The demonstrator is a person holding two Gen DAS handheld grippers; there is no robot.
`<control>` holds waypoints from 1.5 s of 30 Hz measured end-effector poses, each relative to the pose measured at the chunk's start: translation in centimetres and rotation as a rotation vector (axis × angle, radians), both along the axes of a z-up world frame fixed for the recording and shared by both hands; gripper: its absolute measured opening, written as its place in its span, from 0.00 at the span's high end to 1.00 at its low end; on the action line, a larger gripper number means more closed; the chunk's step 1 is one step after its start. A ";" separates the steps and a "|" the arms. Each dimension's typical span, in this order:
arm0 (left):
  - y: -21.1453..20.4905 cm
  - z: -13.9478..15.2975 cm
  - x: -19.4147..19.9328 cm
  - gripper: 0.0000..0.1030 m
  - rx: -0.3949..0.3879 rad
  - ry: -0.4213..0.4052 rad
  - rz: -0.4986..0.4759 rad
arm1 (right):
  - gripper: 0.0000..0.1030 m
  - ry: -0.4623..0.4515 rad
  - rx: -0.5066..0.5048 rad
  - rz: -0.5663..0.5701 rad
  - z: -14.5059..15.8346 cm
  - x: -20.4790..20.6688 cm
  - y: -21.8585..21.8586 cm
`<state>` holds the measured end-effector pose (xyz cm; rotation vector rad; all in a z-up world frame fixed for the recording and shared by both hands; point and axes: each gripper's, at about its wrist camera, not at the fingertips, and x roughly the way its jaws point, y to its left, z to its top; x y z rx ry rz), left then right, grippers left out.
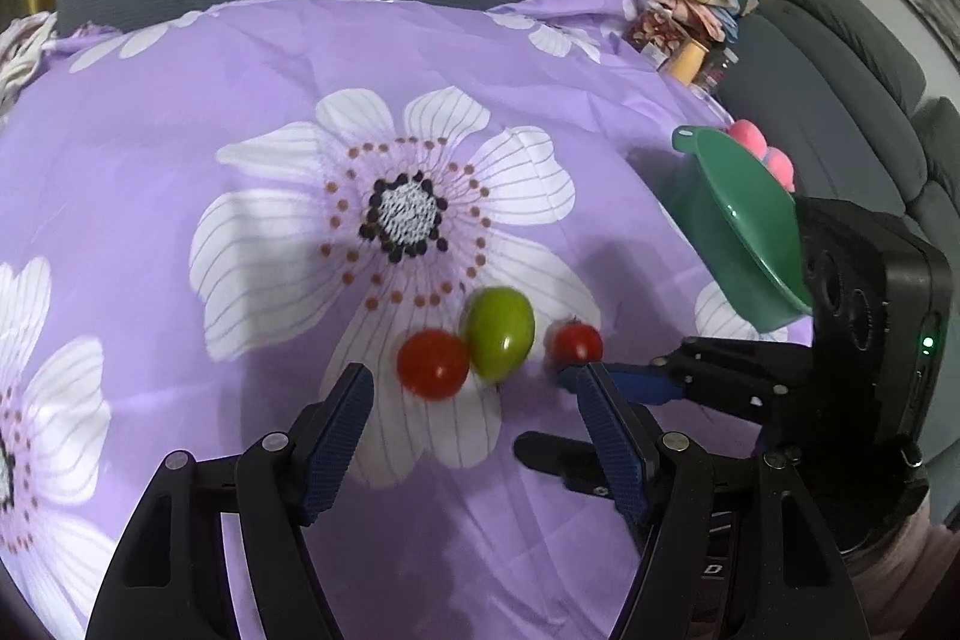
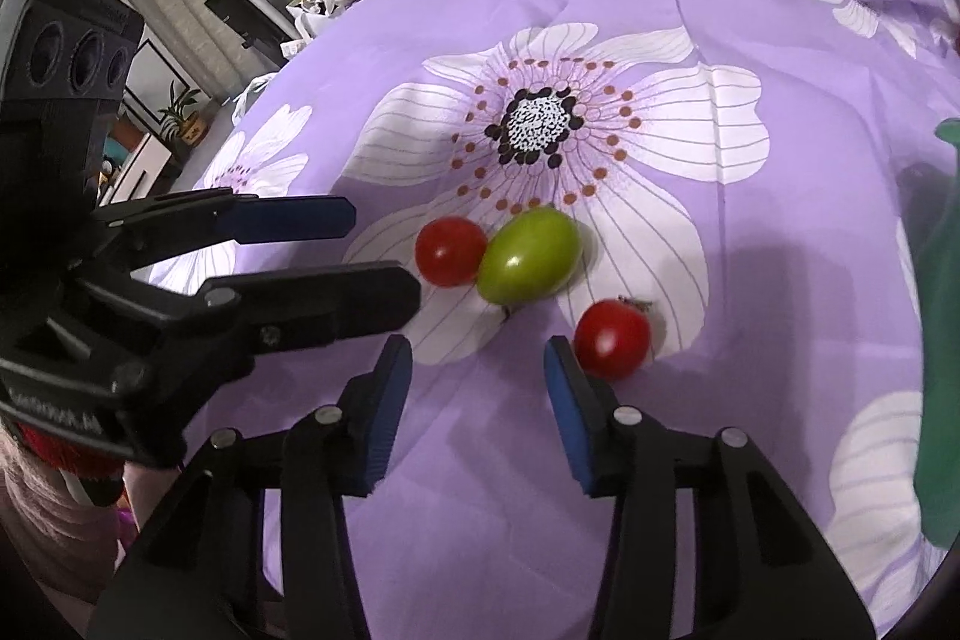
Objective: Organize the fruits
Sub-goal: 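Close both grippers together on the green mango from opposite sides, then carry the green mango with both grippers over the green bowl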
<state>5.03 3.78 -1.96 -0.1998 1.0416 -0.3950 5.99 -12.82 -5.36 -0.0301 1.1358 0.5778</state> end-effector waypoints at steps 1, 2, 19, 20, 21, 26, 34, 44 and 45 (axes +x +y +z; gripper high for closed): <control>-0.1 0.0 0.4 0.32 -0.006 0.002 -0.007 | 0.56 0.004 -0.002 -0.004 -0.1 0.3 0.0; -0.1 -0.1 0.7 0.33 -0.011 0.006 -0.013 | 0.57 0.009 0.000 -0.005 -0.3 0.6 0.1; -1.6 -2.3 4.7 0.56 -0.037 0.110 -0.093 | 0.57 0.038 0.028 -0.033 -1.1 3.3 -0.4; -1.7 -2.4 4.7 0.57 -0.039 0.115 -0.095 | 0.58 0.038 0.032 -0.034 -1.1 3.3 -0.4; -1.6 -2.5 4.6 0.57 -0.040 0.116 -0.095 | 0.58 0.037 0.032 -0.033 -1.1 3.4 -0.4; -1.7 -2.6 4.6 0.59 -0.040 0.118 -0.104 | 0.63 0.033 0.031 -0.034 -1.2 3.3 -0.2; -2.2 -2.7 4.5 0.68 -0.024 0.115 -0.105 | 0.66 0.006 0.026 -0.027 -1.0 2.9 -0.2; -3.2 -1.3 3.7 0.68 -0.003 0.071 -0.112 | 0.66 -0.040 0.041 -0.029 0.6 1.4 -0.9; -3.4 -1.1 3.5 0.68 0.001 0.064 -0.115 | 0.66 -0.046 0.042 -0.030 0.8 1.2 -1.0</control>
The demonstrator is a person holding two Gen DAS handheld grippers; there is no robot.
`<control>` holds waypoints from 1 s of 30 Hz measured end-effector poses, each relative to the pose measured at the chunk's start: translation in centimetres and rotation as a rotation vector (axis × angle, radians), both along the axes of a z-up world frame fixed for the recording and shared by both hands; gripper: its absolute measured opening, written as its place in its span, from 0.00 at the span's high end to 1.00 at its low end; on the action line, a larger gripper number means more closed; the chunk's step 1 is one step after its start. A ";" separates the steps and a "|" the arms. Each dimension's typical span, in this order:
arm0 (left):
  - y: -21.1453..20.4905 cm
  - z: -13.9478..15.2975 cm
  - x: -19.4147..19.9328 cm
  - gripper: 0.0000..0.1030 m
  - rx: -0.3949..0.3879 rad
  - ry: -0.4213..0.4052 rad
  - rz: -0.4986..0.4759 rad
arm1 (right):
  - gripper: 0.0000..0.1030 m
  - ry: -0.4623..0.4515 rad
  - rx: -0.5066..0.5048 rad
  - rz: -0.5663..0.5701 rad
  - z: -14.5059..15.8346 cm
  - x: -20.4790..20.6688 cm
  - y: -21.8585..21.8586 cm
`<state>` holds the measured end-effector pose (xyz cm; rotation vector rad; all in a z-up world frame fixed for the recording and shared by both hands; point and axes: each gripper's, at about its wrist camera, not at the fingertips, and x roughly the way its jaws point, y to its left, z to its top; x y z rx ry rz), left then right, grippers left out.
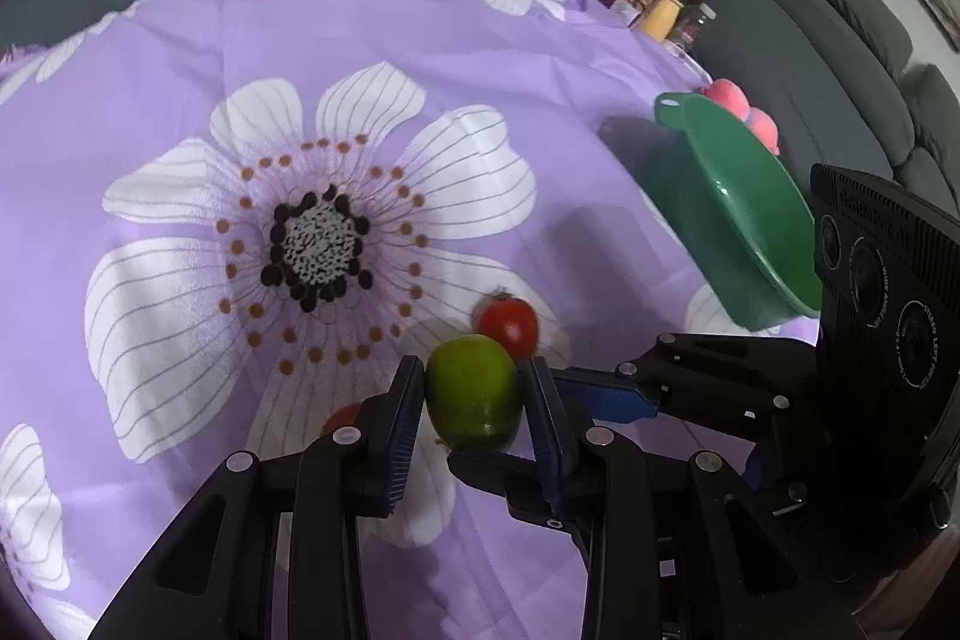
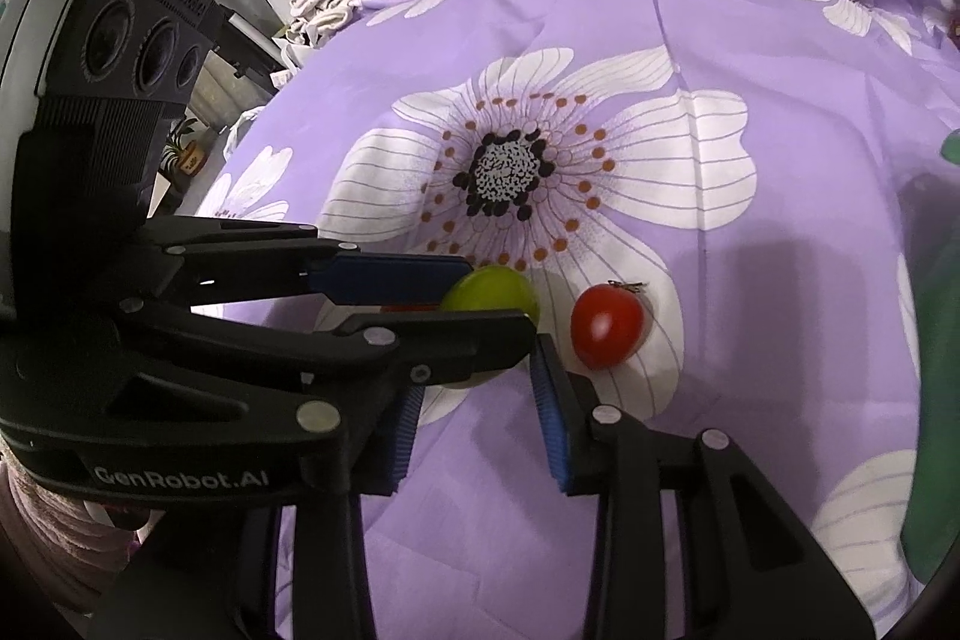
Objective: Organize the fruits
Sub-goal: 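Carry the green mango with both grippers over the green bowl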
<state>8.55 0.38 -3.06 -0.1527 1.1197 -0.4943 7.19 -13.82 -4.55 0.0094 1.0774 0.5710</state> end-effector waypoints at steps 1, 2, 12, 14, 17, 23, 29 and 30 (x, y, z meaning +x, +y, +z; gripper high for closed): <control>-0.2 0.3 -0.2 0.68 0.004 -0.009 -0.002 | 0.66 -0.007 0.002 -0.002 0.3 -0.2 -0.1; -0.4 0.6 -0.5 0.68 0.009 -0.019 -0.004 | 0.66 -0.015 0.003 -0.004 0.6 -0.5 -0.2; -2.9 3.4 -2.4 0.68 0.034 -0.092 -0.039 | 0.66 -0.094 0.019 -0.032 3.3 -3.0 -2.0; -3.5 3.9 -2.6 0.68 0.040 -0.104 -0.052 | 0.66 -0.108 0.022 -0.043 3.8 -3.4 -2.6; -4.8 4.5 -2.9 0.68 0.051 -0.119 -0.071 | 0.65 -0.125 0.024 -0.059 4.4 -4.2 -3.7; -7.0 5.7 -3.3 0.68 0.072 -0.147 -0.110 | 0.65 -0.157 0.041 -0.097 5.6 -5.1 -5.8; -9.2 6.8 -3.5 0.68 0.096 -0.177 -0.148 | 0.65 -0.190 0.064 -0.135 6.7 -5.6 -7.8; -9.7 7.0 -3.5 0.68 0.100 -0.182 -0.156 | 0.65 -0.196 0.068 -0.141 6.8 -5.7 -8.2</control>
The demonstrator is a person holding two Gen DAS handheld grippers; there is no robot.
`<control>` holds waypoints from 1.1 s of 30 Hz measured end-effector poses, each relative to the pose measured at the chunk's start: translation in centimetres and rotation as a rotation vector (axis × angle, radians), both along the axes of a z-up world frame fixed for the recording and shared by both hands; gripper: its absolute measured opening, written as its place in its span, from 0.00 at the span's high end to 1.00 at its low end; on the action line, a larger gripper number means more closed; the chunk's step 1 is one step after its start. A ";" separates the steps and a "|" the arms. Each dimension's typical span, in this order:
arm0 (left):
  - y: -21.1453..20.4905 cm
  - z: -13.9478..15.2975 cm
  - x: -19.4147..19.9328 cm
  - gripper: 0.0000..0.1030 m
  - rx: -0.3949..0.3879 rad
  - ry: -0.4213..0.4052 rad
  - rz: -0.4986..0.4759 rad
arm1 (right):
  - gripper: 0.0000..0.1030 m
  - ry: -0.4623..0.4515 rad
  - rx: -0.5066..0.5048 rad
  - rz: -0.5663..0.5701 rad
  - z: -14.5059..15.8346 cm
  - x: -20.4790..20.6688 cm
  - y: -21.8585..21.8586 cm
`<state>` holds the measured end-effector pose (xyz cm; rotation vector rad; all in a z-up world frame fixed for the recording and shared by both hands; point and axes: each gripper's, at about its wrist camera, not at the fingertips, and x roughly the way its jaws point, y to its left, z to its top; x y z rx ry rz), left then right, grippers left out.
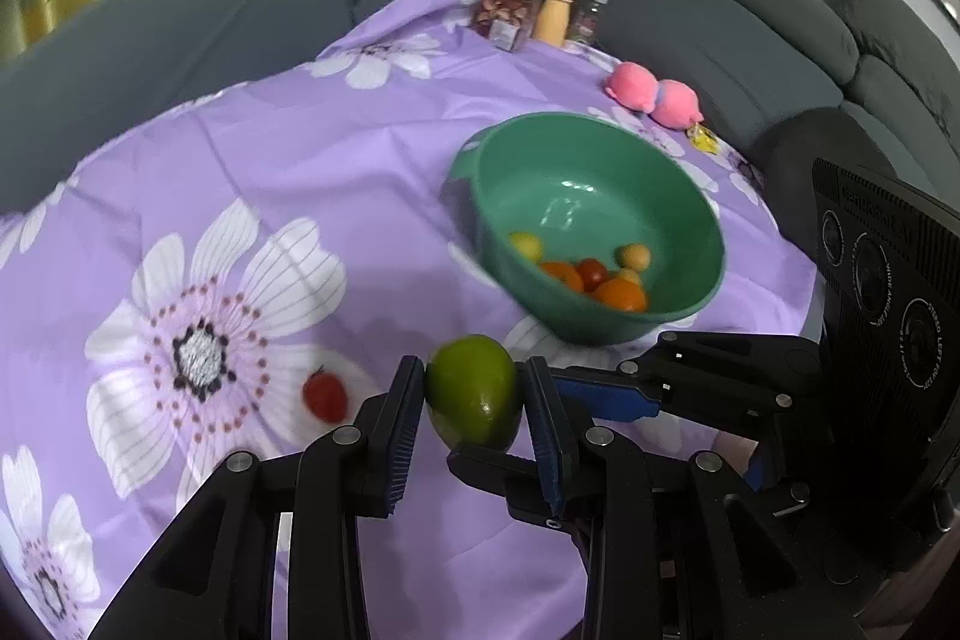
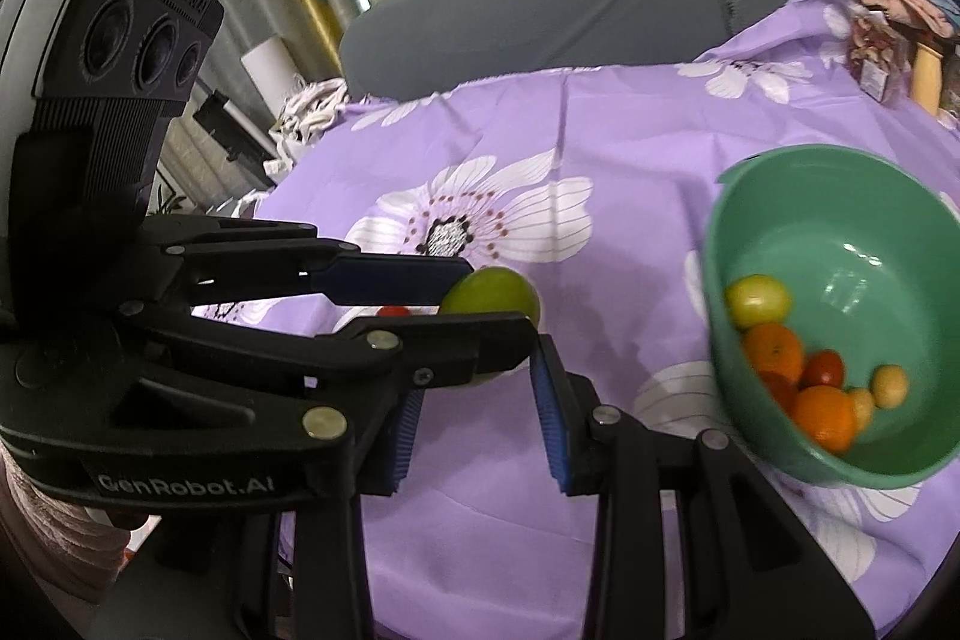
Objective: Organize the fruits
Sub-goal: 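Carry the green mango with both grippers over the green bowl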
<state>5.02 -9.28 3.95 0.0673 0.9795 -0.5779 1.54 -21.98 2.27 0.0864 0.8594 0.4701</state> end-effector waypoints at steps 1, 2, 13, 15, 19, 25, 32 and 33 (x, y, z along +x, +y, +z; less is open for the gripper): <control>-0.4 0.2 0.0 0.68 0.004 -0.004 -0.006 | 0.65 -0.005 0.004 -0.006 0.1 0.0 -0.4; -0.9 0.3 0.0 0.68 0.007 -0.009 -0.014 | 0.65 -0.011 0.007 -0.015 0.3 -0.1 -0.9; -6.2 1.3 0.9 0.68 0.025 -0.040 -0.103 | 0.65 -0.052 0.027 -0.108 1.3 -0.4 -5.8; -7.2 1.4 1.3 0.68 0.024 -0.040 -0.120 | 0.65 -0.057 0.027 -0.130 1.4 -0.3 -6.7; -8.9 1.3 2.0 0.68 0.019 -0.037 -0.149 | 0.65 -0.061 0.026 -0.167 1.4 0.1 -8.3; -10.4 0.4 3.3 0.68 -0.006 0.004 -0.177 | 0.65 -0.039 0.027 -0.207 0.6 1.1 -9.8; -11.2 -0.9 4.1 0.68 -0.002 0.046 -0.174 | 0.65 -0.002 0.009 -0.219 -0.6 2.0 -10.4; -11.2 -1.1 4.2 0.68 -0.003 0.053 -0.172 | 0.65 0.002 0.010 -0.220 -0.7 2.1 -10.5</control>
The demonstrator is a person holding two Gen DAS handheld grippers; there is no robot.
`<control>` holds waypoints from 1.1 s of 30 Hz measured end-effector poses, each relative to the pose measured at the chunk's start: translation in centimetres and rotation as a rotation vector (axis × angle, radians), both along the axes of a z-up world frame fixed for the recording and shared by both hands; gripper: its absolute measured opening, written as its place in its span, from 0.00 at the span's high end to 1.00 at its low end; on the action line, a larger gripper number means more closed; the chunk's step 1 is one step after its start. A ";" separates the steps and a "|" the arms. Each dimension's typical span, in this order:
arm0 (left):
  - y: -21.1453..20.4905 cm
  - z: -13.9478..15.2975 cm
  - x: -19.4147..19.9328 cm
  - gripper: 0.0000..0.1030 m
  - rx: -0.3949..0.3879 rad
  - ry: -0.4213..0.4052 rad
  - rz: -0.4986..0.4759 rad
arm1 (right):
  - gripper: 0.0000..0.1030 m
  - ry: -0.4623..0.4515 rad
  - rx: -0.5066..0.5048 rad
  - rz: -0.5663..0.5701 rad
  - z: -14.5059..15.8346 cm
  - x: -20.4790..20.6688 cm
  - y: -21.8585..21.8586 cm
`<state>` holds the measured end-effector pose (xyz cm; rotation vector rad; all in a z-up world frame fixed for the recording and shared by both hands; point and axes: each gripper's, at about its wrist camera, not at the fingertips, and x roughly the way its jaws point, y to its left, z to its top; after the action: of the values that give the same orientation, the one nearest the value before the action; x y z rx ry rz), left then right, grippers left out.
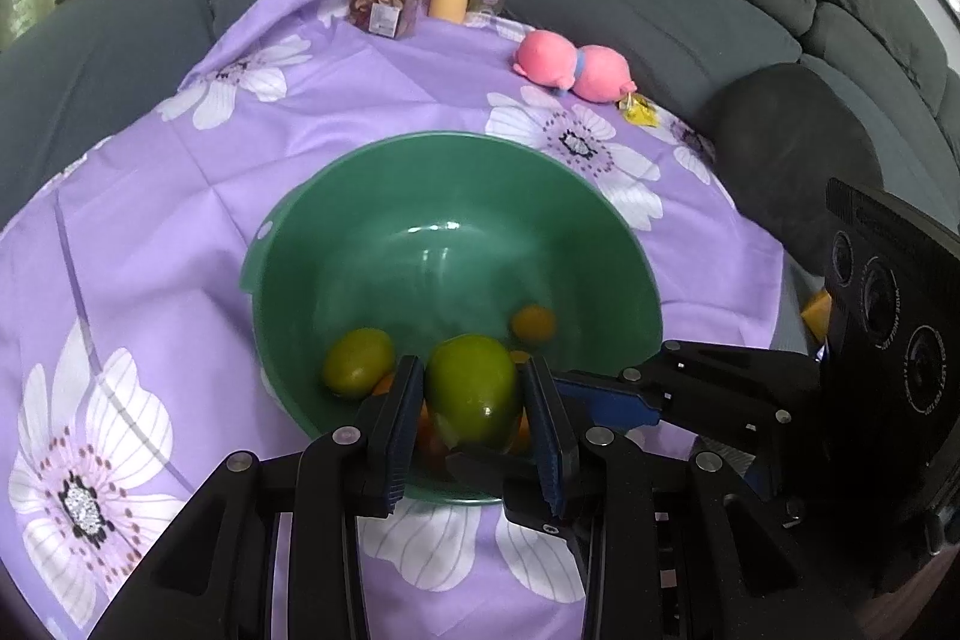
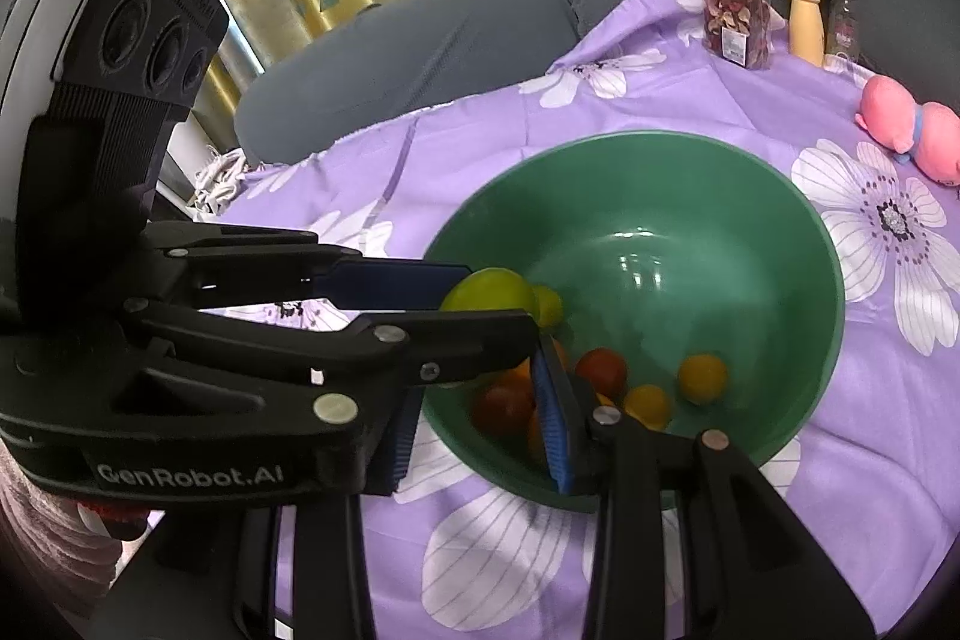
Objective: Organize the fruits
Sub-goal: 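Lower the mango into the bowl and open both grippers, then move both open grippers back over the two red cherry tomatoes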
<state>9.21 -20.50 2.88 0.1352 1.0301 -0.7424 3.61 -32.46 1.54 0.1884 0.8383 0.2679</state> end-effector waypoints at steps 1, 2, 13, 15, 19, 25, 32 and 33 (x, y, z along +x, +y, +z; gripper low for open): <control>0.0 -0.1 0.1 0.68 -0.003 0.007 0.002 | 0.65 0.005 -0.001 -0.002 -0.1 0.1 -0.1; 0.0 -0.2 0.2 0.68 -0.006 0.014 0.004 | 0.65 0.006 -0.004 -0.005 -0.2 0.1 -0.1; 0.6 -0.1 0.1 0.68 0.006 0.026 0.051 | 0.63 0.012 -0.043 -0.015 0.0 -0.4 0.5; 1.3 0.5 -0.1 0.66 0.006 0.008 0.068 | 0.60 0.006 -0.048 -0.021 0.3 -0.6 0.5; 2.9 1.4 -0.9 0.53 0.009 -0.029 0.105 | 0.54 -0.016 -0.085 -0.028 1.0 -1.5 1.0; 6.4 2.1 -1.8 0.46 0.035 -0.066 0.201 | 0.50 -0.062 -0.135 -0.018 2.4 -2.9 2.2; 10.7 2.0 -3.2 0.36 0.063 -0.080 0.325 | 0.45 -0.095 -0.145 0.034 3.7 -4.1 4.2; 11.3 1.9 -3.5 0.36 0.065 -0.079 0.339 | 0.44 -0.099 -0.146 0.045 3.8 -4.3 4.6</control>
<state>5.70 -9.15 4.74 0.0432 0.9708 -0.3927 -0.73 -27.89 5.34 0.0194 0.7609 0.2547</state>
